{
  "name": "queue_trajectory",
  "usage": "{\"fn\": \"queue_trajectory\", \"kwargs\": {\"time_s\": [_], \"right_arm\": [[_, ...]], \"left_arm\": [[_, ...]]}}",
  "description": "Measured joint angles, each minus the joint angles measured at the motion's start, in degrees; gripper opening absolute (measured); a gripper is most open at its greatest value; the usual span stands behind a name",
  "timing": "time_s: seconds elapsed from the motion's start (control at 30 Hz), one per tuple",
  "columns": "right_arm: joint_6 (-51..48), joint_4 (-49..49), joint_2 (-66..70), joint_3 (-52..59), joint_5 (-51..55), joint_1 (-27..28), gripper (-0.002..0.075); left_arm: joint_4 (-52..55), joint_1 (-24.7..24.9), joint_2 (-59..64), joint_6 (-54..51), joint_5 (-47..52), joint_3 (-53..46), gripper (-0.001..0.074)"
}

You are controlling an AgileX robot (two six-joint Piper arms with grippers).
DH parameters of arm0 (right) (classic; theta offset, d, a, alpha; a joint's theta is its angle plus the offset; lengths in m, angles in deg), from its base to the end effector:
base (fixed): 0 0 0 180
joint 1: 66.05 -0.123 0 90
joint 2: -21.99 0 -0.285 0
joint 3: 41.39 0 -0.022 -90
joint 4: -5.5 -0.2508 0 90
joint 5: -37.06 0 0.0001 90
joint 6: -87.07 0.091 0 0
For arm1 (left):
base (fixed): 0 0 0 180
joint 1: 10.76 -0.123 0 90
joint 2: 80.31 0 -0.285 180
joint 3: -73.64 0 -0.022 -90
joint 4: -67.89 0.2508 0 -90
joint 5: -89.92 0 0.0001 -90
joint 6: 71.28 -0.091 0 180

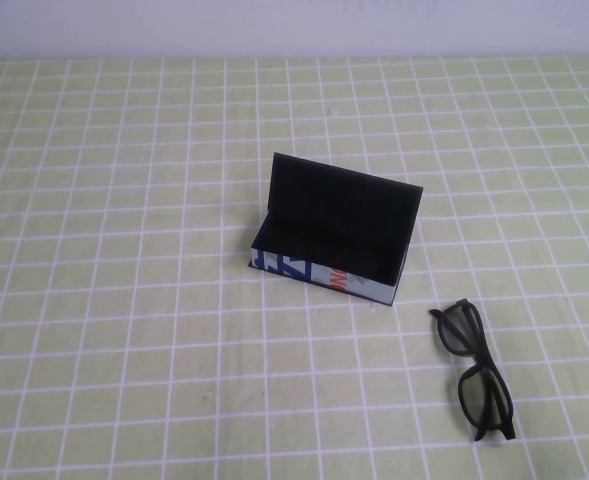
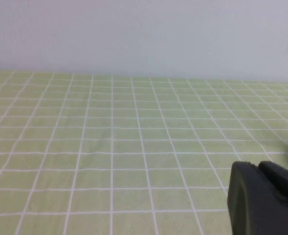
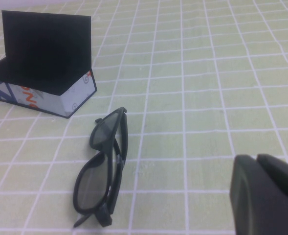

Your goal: Take glasses out of glasses case

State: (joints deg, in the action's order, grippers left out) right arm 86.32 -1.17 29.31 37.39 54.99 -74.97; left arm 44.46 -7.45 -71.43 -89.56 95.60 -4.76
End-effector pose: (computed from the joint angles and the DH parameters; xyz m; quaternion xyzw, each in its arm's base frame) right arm 0.0531 0.0116 0.1764 -0.0338 0.7868 0.0918 0.6094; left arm 0.0584 -0.0070 0.1968 0.0027 0.7223 -0.0646 0.6885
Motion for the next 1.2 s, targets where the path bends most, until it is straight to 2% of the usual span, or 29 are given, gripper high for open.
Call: {"fn": "queue_trajectory", "kwargs": {"time_s": [0.1,0.23,0.37,1.2], "right_arm": [[0.00,0.00,0.00,0.00,0.00,0.00,-0.0018],[0.00,0.00,0.00,0.07,0.00,0.00,-0.0018],[0.00,-0.10,0.00,0.07,0.00,0.00,-0.0018],[0.00,-0.10,0.00,0.07,0.00,0.00,-0.0018]], "left_arm": [[10.57,0.00,-1.51,9.76,2.26,-0.11,-0.0004],[15.23,0.00,-1.76,12.59,9.97,-0.11,-0.0004],[16.14,0.00,-1.76,13.09,14.54,-0.16,-0.0004],[16.42,0.00,-1.76,13.39,14.81,-0.16,-0.0004]]}}
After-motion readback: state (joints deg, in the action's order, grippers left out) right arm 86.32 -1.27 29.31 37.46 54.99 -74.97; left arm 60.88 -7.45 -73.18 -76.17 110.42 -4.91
